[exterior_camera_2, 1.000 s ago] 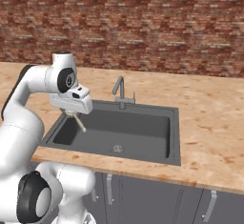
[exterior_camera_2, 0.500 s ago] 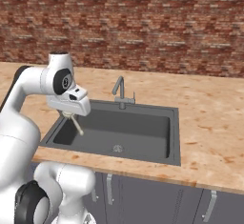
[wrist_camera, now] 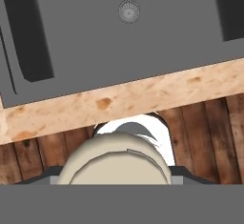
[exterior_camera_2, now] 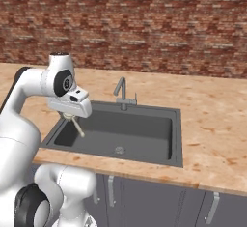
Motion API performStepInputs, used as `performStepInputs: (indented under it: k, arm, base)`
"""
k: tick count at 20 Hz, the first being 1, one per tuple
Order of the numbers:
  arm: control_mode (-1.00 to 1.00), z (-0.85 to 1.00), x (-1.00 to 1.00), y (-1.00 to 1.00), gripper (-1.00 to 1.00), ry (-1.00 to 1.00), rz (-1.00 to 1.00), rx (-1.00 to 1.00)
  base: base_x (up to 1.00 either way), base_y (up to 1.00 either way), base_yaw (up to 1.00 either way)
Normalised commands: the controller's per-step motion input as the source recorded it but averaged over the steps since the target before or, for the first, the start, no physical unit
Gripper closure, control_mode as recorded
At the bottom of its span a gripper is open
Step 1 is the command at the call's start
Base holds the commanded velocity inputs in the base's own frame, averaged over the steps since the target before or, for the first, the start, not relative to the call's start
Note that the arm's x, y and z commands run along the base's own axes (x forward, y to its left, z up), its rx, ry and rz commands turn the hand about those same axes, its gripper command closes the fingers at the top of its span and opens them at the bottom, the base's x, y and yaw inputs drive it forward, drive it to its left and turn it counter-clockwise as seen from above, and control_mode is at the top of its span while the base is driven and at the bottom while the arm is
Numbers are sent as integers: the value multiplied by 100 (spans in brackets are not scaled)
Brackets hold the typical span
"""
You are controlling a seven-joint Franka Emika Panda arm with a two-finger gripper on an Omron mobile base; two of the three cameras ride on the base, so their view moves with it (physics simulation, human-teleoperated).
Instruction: Pick up the sponge and dish brush from the sink, and place them back in the cabinet, and close the cabinet door.
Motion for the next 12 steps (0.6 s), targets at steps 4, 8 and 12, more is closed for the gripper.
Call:
performStepInputs:
  k: [4,8,12]
  arm:
    - [100,0,0,0,100,0,0,0]
    - [100,0,0,0,100,0,0,0]
    - [100,0,0,0,100,0,0,0]
  base:
    - [-59,-8,14]
    - [-62,-10,25]
    - [-52,-4,39]
